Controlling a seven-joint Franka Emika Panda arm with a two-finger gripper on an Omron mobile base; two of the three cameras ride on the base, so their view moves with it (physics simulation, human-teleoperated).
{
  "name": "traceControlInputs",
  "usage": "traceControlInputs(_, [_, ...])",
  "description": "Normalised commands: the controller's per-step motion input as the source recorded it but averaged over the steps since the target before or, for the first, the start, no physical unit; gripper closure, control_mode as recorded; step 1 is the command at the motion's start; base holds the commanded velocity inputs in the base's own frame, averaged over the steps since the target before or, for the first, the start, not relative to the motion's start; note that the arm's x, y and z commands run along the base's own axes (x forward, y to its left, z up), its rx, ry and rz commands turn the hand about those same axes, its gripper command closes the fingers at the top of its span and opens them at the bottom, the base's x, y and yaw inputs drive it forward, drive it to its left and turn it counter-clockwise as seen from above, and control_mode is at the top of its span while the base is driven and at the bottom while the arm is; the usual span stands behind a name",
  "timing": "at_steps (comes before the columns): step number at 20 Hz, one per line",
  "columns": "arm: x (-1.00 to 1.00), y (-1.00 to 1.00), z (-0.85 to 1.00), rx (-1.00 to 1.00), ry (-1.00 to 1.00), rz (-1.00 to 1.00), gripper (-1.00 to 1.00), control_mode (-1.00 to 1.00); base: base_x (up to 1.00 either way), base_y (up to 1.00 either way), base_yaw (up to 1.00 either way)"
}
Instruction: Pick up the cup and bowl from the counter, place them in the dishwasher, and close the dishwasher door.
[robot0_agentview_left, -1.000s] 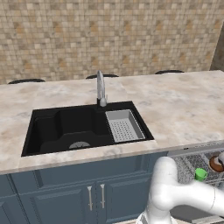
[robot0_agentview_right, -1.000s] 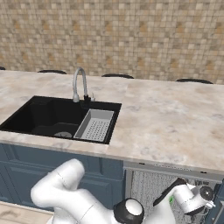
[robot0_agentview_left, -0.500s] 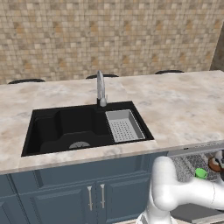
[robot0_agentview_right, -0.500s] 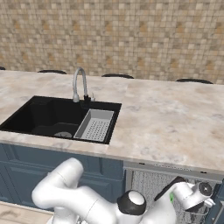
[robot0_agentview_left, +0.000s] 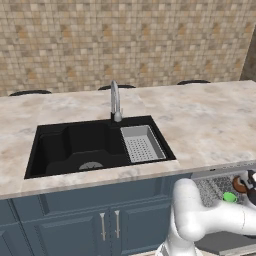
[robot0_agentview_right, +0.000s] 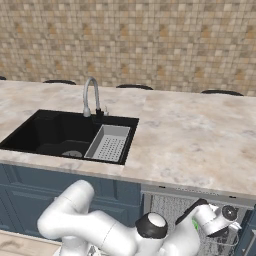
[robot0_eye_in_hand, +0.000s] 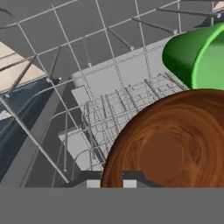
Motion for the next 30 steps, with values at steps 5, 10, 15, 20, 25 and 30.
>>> traceControlInputs(5, [-0.3,-0.01,-0.78,0.11,-0.29,0.11,1.0,-1.0,0.0,0.0,0.0])
traceControlInputs(10, [-0.37,-0.03,-0.91,0.02,-0.19,0.12,1.0,-1.0,0.0,0.0,0.0])
traceControlInputs(15, [-0.66,0.0,-0.98,-0.02,-0.16,0.12,1.0,-1.0,0.0,0.0,0.0])
traceControlInputs(20, [-0.78,-0.03,-1.0,-0.05,-0.19,0.12,1.0,-1.0,0.0,0.0,0.0])
traceControlInputs(25, [-0.72,-0.13,-0.9,-0.09,-0.23,0.11,1.0,-1.0,0.0,0.0,0.0])
traceControlInputs(30, [-0.54,-0.23,-0.72,-0.07,-0.24,0.07,1.0,-1.0,0.0,0.0,0.0])
